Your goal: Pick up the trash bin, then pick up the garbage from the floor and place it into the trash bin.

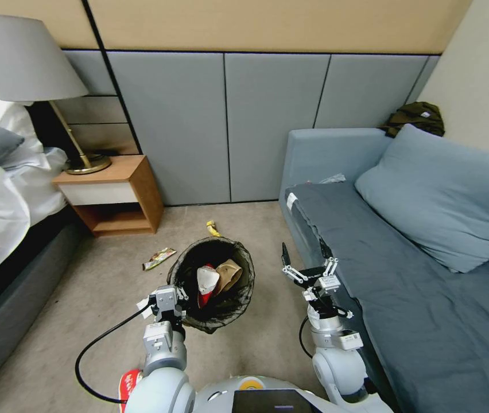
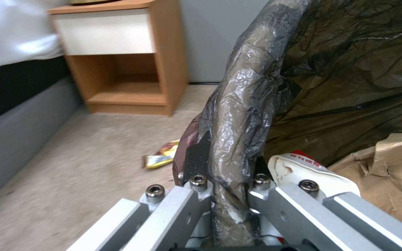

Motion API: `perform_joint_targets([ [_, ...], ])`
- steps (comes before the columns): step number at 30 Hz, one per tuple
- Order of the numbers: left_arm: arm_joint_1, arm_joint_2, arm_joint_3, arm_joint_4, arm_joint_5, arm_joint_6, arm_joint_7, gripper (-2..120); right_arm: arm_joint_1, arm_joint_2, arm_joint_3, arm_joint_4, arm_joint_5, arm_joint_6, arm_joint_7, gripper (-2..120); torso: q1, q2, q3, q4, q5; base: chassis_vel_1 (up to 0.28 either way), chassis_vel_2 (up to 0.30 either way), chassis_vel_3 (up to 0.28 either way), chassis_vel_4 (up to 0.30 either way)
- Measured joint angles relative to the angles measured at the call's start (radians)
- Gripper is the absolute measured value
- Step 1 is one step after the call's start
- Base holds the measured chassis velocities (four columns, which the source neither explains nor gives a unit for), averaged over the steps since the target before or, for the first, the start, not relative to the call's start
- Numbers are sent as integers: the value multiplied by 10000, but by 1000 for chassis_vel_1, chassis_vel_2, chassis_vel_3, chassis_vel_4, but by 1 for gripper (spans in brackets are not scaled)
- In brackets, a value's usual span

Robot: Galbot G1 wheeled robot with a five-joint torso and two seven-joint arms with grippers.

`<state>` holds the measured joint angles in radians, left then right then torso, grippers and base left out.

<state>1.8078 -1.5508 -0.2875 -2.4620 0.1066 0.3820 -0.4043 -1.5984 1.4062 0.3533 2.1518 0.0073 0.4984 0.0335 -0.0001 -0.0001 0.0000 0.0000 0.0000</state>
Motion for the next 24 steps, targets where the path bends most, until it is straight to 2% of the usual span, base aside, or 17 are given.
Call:
perform_joint_targets([
  [24, 1, 0, -2, 0, 0, 0, -1, 0, 112, 15, -6, -140, 52, -34, -88, 100, 1, 0, 0, 6, 0, 116, 113, 115, 112],
])
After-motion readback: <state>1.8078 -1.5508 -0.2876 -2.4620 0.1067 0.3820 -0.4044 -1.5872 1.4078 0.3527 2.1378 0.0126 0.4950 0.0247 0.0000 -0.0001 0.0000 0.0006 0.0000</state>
